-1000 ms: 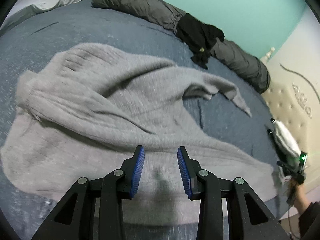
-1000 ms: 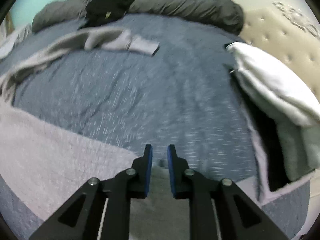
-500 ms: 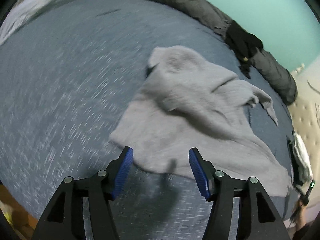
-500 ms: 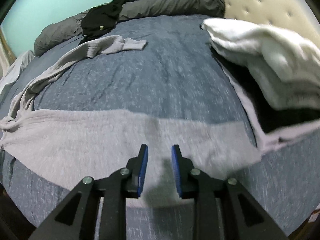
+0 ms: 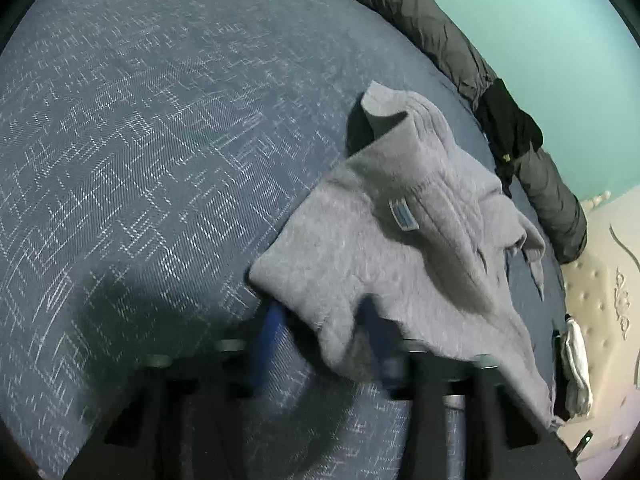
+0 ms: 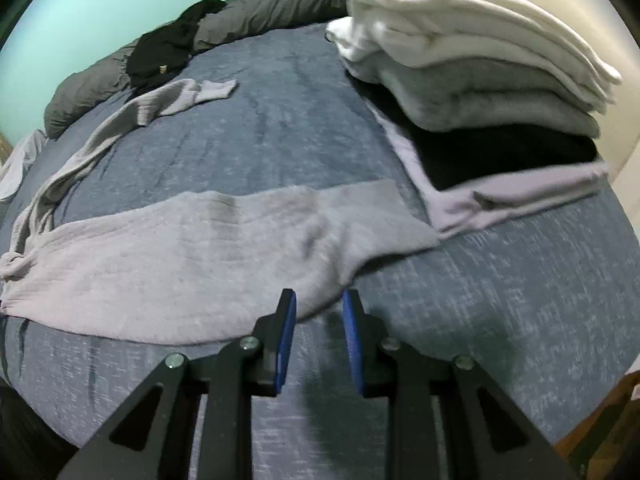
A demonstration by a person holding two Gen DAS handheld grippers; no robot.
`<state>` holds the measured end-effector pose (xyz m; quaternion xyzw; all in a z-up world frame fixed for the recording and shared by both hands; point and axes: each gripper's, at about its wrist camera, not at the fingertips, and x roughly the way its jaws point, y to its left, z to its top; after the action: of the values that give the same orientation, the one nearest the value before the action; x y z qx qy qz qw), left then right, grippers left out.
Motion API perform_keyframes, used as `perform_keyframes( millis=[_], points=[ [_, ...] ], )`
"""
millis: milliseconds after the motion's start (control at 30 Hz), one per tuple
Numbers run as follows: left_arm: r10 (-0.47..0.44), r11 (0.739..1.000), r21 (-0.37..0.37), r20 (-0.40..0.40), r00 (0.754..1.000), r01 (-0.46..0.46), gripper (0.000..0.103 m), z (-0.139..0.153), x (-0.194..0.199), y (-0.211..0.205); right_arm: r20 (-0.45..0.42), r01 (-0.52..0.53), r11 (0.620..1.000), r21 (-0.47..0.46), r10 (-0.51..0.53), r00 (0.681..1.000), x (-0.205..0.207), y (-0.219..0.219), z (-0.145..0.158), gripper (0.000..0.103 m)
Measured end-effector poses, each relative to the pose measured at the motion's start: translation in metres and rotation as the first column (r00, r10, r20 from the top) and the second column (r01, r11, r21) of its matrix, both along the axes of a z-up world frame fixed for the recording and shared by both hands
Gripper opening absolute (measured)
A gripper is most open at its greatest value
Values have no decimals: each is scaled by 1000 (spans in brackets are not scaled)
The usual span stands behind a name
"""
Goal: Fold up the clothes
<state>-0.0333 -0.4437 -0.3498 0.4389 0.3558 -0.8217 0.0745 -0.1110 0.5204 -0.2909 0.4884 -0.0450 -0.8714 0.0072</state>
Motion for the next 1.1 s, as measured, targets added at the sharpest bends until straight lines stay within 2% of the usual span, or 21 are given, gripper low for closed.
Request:
perform_keyframes(
  millis=[133,400,533,767,867,933,1100],
  points=[
    [-30,999,-27,-25,999,30,11,10,1,-1,6,16,1000,-5,-16,1000,2,4,-4,24],
    [28,997,-68,-51,998,-31,6,39,14,-38,-2,-16,1000,-16,16,1000,-1,-9,-4,24],
    [69,996,-45,-42,997,-71,6,35,21,-53,-9,-49,999,-22,49,999,-2,-20,0,24],
    [82,997,-9,28,996,-82,7,2,21,-54,1,-67,997,-27,67,998,-4,-27,-3,24],
    [80,997,-12,45,996,-80,17,1,21,-54,1,-65,997,-30,65,998,-7,-27,-2,24],
    [96,995,-39,57,994,-94,37,13,25,-56,-7,-68,997,-30,68,998,-8,-28,0,24],
    [113,986,-123,17,993,-110,37,58,30,-56,-31,-105,994,-36,103,994,-17,-43,7,24]
  ],
)
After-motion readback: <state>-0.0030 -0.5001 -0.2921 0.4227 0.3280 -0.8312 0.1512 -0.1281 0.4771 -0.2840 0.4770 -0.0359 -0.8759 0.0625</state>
